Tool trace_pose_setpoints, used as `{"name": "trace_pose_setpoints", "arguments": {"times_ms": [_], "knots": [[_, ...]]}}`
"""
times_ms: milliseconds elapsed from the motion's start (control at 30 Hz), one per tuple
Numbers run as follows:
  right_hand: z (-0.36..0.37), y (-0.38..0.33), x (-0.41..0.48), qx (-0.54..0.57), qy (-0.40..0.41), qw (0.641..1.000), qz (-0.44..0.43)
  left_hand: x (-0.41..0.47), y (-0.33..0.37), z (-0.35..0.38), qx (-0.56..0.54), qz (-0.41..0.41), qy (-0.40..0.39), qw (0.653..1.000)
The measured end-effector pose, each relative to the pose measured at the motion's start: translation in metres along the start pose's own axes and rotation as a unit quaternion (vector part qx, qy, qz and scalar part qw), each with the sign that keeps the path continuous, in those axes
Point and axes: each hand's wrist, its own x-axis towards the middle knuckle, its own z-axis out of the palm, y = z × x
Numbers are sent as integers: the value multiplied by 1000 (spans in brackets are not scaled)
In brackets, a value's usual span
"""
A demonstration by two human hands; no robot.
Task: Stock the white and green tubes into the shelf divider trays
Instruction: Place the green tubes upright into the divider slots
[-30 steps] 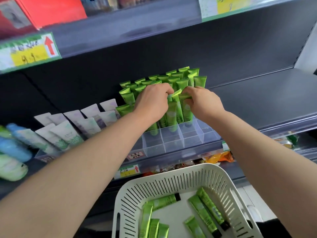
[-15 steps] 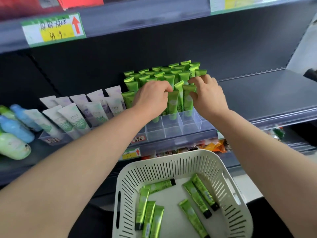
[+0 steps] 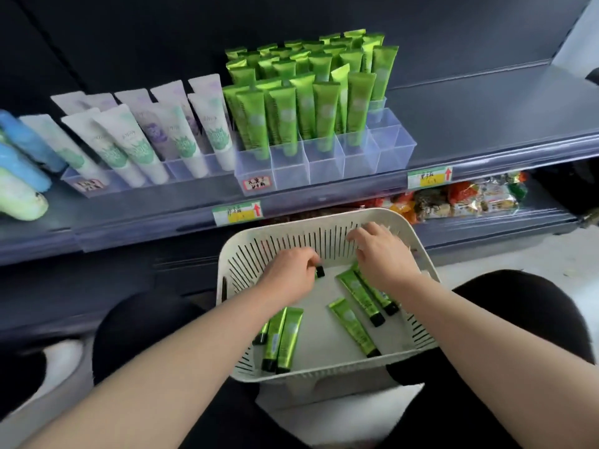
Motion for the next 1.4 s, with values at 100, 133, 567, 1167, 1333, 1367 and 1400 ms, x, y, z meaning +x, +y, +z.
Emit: {"name": "trace_pose_setpoints", "arguments": {"times_ms": [100,133,567,1167,1333,1367,1400], "knots": [[29,11,-8,-13,-124,991,45,-14,-33,47,-10,-60,-100,993],[38,15,-10,-16,-161,985,55,-18,-42,57,-22,-79,-113,990],[131,15,-7,-12,-388,916,105,-15,-76,113,59,-142,-194,969],[118,15,-4,3,-390,917,86,-19,-61,118,128,-162,-263,942],[93,12,1,17,-330,940,84,-14,-67,120,75,-136,-278,948],[91,11,1,29,-322,942,87,-12,-69,120,68,-133,-277,949],[89,10,0,36,-318,943,88,-9,-70,120,72,-126,-274,951]]}}
